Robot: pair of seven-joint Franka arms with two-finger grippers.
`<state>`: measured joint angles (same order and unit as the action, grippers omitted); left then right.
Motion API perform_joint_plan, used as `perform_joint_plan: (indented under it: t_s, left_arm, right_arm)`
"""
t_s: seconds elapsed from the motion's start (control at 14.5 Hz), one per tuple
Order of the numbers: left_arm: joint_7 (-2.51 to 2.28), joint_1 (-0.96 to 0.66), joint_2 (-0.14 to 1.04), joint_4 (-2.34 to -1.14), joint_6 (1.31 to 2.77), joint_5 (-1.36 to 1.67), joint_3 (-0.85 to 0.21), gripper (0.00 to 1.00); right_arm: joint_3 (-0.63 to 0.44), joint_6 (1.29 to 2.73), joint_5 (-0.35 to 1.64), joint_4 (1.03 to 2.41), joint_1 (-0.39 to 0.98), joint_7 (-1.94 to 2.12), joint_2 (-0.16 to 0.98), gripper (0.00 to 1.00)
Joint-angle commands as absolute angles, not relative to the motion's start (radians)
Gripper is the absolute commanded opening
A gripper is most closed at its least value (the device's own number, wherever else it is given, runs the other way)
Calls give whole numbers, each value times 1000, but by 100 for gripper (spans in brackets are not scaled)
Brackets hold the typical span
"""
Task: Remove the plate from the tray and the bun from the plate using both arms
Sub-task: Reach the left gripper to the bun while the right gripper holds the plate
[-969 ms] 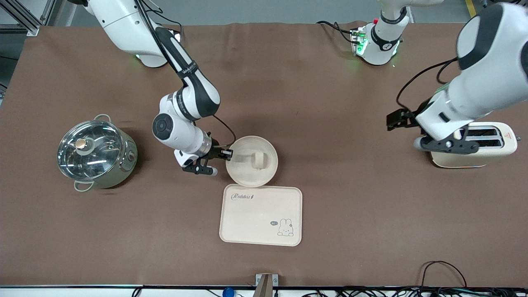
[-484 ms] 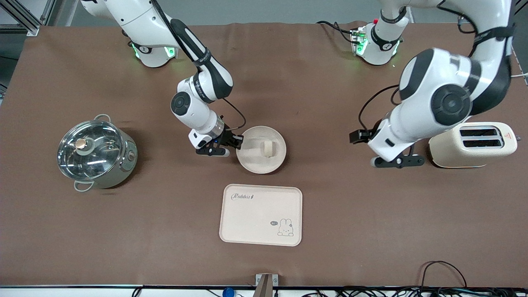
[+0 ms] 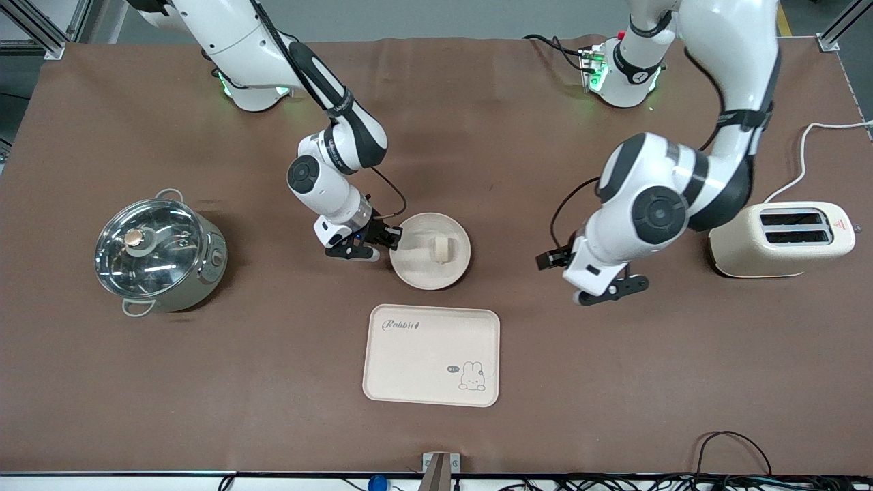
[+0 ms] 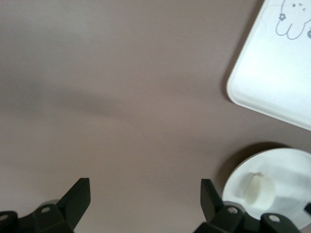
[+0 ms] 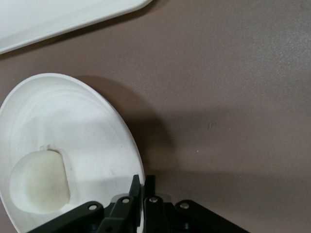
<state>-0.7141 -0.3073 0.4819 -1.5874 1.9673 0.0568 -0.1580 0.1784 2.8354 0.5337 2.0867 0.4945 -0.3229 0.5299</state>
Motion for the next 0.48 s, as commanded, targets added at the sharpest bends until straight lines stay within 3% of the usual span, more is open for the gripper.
perform_joint_plan:
  t_s: [0.0,0.14,0.21,0.42]
  left_arm:
    - [-875,-376,544,-1575,2051,35,-156,100]
    - [-954,-443,587,-1566,2121,35,-156,100]
    - [-1004,-481,610,-1563,2138,31,-156,100]
    - [-1138,-554,633,-1562,2170,28,-155,100]
  right_arm:
    - [187,2832,578,2100,486,-307,511,56]
    - [187,2790,594,2100,485,-311,494,78]
    - [186,2766,597,2100,482,-333,473,100]
    - [183,2694,597,2097,441,-342,413,100]
